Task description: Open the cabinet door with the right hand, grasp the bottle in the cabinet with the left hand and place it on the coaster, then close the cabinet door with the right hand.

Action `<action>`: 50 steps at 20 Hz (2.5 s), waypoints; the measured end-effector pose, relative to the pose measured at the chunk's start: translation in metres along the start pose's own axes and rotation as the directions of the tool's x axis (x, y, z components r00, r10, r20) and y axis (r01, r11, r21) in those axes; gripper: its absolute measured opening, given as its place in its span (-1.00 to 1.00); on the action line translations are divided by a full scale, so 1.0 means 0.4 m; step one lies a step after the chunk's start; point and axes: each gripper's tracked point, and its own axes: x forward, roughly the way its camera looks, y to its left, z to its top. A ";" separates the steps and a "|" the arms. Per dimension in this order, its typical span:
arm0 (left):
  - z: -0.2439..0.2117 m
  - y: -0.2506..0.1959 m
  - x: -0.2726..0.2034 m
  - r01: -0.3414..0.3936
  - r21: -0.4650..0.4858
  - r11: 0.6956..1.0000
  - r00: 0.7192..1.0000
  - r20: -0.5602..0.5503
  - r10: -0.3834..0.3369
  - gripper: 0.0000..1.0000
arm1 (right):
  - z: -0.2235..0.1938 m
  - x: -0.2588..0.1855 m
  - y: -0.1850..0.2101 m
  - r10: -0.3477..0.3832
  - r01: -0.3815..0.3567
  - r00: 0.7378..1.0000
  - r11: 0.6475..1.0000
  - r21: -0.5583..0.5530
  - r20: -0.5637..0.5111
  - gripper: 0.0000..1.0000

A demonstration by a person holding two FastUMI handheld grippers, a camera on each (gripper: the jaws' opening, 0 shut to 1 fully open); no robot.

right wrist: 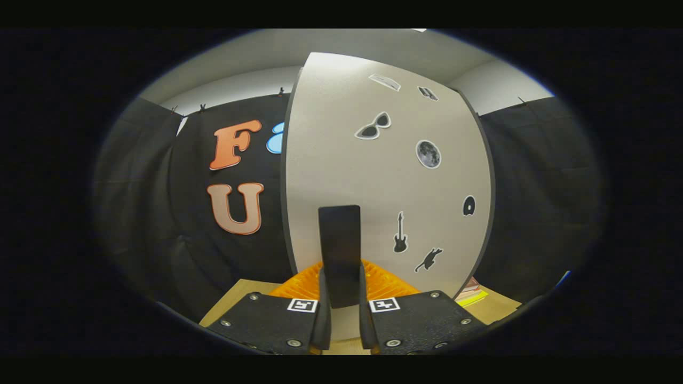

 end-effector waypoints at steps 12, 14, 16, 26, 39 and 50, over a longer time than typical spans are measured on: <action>-0.009 -0.121 -0.098 0.045 0.024 0.999 0.999 -0.011 -0.045 0.94 | 0.000 -0.079 -0.055 0.005 -0.004 1.000 0.999 0.038 -0.006 -0.64; -0.002 -0.155 -0.110 0.061 0.022 0.998 0.998 -0.004 -0.061 0.94 | -0.002 -0.093 -0.074 -0.003 0.004 1.000 1.000 0.031 -0.005 -0.64; -0.001 -0.184 -0.129 0.069 0.018 0.997 0.998 -0.003 -0.069 0.94 | -0.001 -0.112 -0.094 -0.012 0.012 1.000 0.999 0.036 0.001 -0.59; 0.002 -0.379 -0.207 0.103 0.019 0.995 0.995 -0.016 -0.102 0.99 | -0.001 -0.167 -0.198 -0.029 0.029 1.000 0.999 0.029 0.004 -0.69; -0.021 -0.592 -0.227 0.153 -0.002 0.988 0.986 -0.067 -0.153 0.99 | 0.001 -0.170 -0.336 0.007 -0.007 1.000 1.000 0.030 0.026 -0.84; -0.012 -0.661 -0.195 0.158 -0.006 0.987 0.986 -0.058 -0.158 0.99 | 0.002 -0.167 -0.339 0.107 -0.110 0.994 0.990 0.084 0.032 -0.90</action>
